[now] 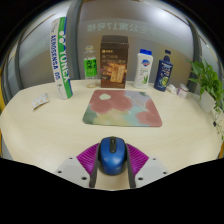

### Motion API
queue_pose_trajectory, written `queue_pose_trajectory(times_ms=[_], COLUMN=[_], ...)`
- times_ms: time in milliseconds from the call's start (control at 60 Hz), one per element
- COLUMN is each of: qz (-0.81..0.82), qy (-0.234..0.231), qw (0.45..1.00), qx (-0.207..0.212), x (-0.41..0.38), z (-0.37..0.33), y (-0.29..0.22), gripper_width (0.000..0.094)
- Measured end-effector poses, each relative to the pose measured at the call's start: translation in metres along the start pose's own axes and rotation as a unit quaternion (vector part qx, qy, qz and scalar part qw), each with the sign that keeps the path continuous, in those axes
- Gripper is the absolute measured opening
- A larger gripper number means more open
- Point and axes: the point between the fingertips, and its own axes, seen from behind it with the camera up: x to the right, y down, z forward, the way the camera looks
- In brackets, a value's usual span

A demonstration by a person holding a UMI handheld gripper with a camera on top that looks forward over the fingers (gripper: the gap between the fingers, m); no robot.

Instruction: Arrange mouse

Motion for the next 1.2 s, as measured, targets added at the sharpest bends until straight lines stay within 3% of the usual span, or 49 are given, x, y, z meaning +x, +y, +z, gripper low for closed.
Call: queue_pose_trajectory(times_ms=[150, 250, 450, 583, 650, 833, 1000, 1067, 1117, 1200], qz=[-0.016, -0.015, 0.004, 0.02, 0.021, 0.02, 0.023, 0.01, -0.002, -0.006], qy=[-0.005, -0.021, -0.058, -0.048, -0.035, -0.014, -0.025, -0.024, -0.025, -0.017], qw=[1.0, 0.999, 0.995, 0.99, 0.992, 1.0, 0.999, 1.0, 1.0, 1.0], qx=[-0.012, -0.021, 0.085, 0.128, 0.116, 0.019, -0.016, -0.011, -0.005, 0.003], x=[-0.003, -0.008, -0.012, 0.008, 0.023, 0.048, 0.047, 0.048, 0.048, 0.049], z=[0.001, -0.007, -0.043, -0.009, 0.029, 0.119, 0.137, 0.13, 0.12, 0.094], y=[0.0, -0.011, -0.155, -0.226, -0.226, -0.159, -0.13, -0.133, -0.137, -0.145], gripper_width=[0.0357, 0.0355, 0.0357, 0.0356, 0.0354, 0.0361, 0.0506, 0.0671, 0.0864, 0.0845])
